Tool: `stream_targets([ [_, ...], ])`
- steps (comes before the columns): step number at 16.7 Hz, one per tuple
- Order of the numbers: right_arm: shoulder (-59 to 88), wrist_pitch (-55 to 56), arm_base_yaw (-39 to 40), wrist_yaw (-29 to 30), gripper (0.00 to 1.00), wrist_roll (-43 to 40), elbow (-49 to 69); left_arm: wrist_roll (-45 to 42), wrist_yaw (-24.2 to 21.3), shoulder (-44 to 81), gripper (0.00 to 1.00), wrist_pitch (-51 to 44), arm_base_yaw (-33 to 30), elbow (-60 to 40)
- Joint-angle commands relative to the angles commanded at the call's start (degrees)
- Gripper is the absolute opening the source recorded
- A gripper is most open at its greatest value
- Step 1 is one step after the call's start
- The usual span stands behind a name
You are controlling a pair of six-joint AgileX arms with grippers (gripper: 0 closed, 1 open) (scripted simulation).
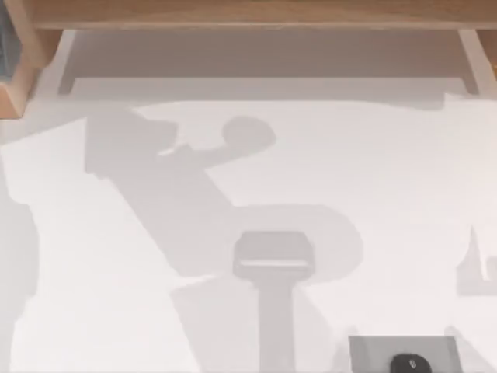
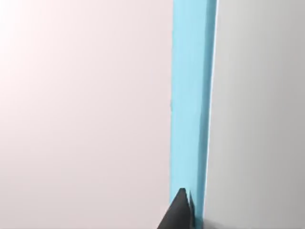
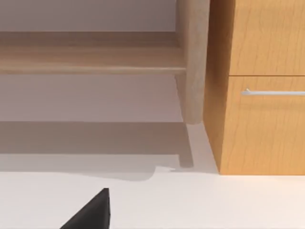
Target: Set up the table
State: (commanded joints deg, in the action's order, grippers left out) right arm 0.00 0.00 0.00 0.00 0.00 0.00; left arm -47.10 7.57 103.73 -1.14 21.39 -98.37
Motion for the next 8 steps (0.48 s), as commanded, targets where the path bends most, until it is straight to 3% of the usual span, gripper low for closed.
stream_targets([
  [4,0.0,0.0,0.0,0.0,1.0,0.0,0.0,-16.18,-8.6,1.55,0.0,6.63,13.35,15.93],
  [8,0.0,0.0,0.0,0.0,1.0,0.0,0.0,-31.23,-18.12,2.71,0.0,15.72,19.39,30.34],
])
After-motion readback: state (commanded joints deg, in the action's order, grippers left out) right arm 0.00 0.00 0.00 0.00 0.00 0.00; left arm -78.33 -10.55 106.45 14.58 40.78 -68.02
